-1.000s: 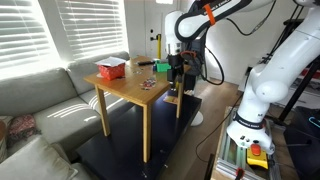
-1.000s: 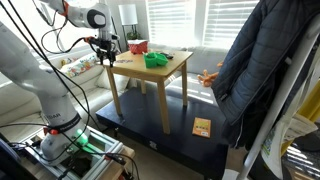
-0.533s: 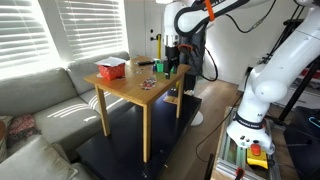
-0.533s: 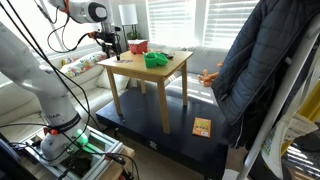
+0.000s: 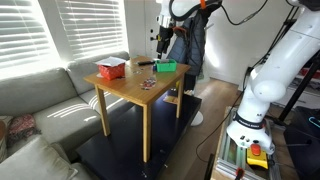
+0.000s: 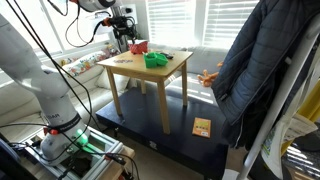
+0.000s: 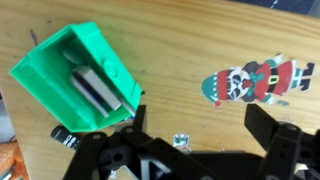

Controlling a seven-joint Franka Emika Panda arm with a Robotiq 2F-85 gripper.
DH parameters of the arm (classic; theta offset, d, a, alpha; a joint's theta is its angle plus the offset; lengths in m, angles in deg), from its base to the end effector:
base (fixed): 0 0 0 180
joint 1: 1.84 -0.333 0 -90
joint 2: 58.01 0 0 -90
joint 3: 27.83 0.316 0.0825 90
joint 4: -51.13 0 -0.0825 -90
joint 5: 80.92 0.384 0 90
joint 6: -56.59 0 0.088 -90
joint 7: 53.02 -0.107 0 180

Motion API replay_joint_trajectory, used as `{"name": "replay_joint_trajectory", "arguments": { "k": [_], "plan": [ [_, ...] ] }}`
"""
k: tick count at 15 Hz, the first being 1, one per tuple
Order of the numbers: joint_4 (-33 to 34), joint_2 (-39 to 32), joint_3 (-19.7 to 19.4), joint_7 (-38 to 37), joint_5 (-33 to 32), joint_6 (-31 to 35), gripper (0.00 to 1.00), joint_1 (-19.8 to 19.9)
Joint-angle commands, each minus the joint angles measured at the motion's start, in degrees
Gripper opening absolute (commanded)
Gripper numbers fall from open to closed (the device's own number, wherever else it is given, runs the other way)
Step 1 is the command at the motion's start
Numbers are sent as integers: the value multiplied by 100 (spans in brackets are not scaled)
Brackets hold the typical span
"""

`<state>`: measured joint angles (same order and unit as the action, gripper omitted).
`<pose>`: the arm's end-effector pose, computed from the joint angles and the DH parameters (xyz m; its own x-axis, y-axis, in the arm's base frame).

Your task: Put the remote in the green bowl

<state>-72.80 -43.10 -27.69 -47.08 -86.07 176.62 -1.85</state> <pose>0.4952 -0.0030 0.5244 0.9723 0.1503 0.1792 0.1331 -0.9856 0.1046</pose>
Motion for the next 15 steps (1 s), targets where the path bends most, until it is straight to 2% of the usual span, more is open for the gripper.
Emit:
{"name": "replay_joint_trajectory", "arguments": {
  "k": [1,3,4,5,8,12,15],
  "plan": [
    [894,-691,-324,997,-98,207,100,94],
    [1298,-1055,-500,1481,114,317,100,154],
    [1504,-1203,-560,1520,374,144,100,177],
    [957,-753,-445,1210,90,288,100,174],
    [1309,-1118,-518,1380,226,290,100,232],
    [1377,-1177,-507,1381,238,284,100,228],
    [1657,-1478,-657,2038,921,583,100,320]
  ]
}}
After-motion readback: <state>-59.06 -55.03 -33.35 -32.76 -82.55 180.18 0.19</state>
